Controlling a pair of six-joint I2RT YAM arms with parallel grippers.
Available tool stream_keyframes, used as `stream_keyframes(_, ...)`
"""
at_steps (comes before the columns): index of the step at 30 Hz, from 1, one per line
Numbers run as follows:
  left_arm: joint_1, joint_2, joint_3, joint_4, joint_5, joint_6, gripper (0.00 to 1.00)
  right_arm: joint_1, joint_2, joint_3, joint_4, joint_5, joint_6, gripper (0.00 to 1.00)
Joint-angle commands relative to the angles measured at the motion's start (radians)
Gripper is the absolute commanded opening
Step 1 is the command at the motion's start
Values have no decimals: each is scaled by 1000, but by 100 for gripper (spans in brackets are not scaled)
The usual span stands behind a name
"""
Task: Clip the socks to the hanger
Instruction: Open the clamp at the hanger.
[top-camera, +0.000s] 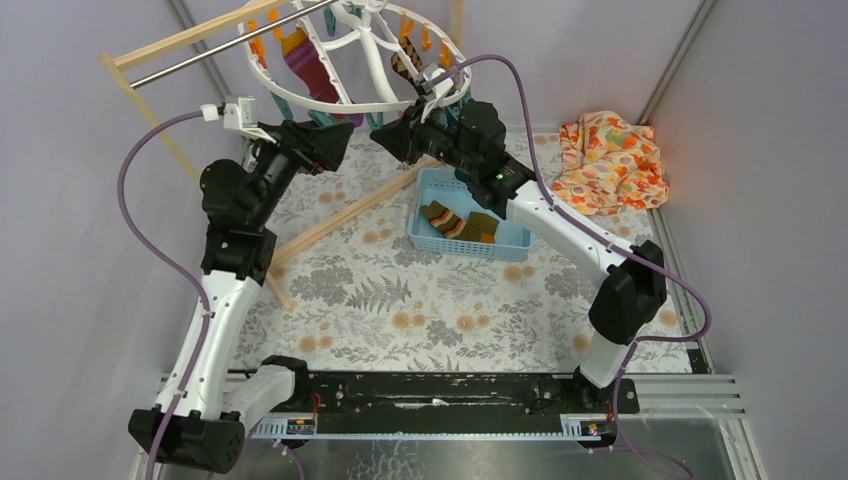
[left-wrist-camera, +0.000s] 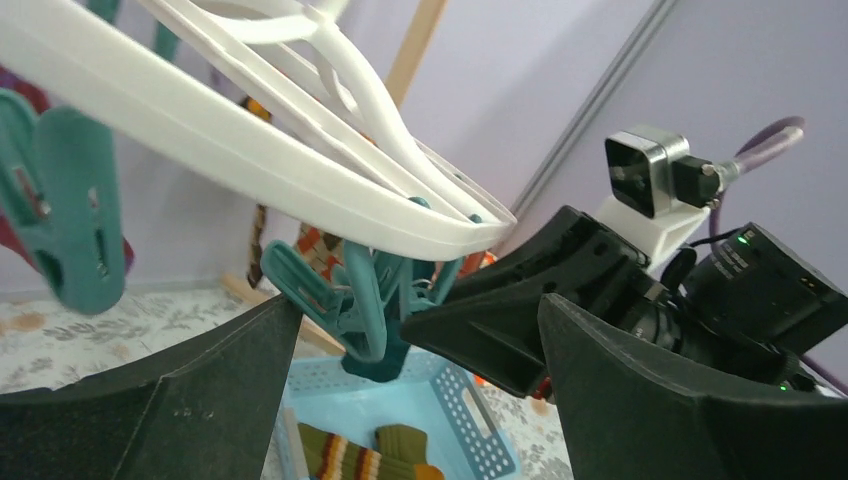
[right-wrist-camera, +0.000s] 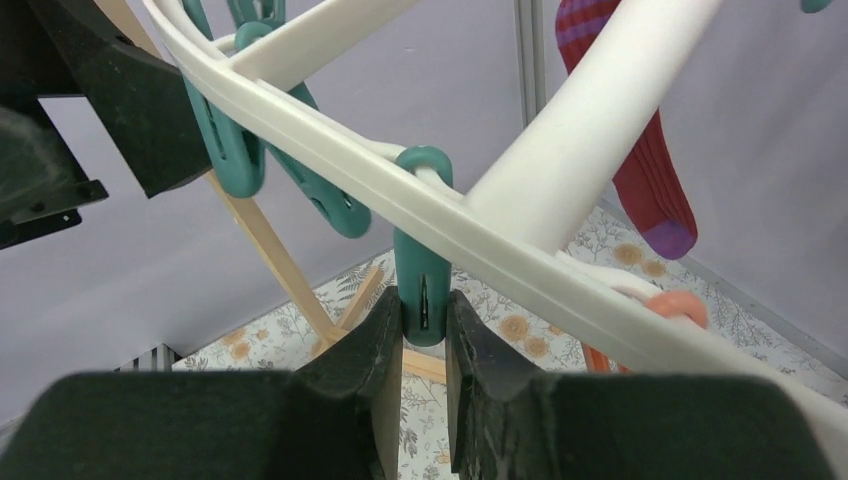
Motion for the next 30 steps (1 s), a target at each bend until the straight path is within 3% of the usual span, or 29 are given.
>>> stream_keyframes(1,-48,16,78,-167,-15,17,95,4,-57,28,16,18,-3,0)
stream_keyframes(14,-103,118,185,-299,4,55,92,4,-71,33,5,16,0,0)
stream_keyframes(23,-134,45,217,-434,47,23,90,4,-68,50,-25,29,-13,0)
stream_keyframes(30,-133,69,325,-426,72,-22,90,4,-69,45,-21,26,-3,0)
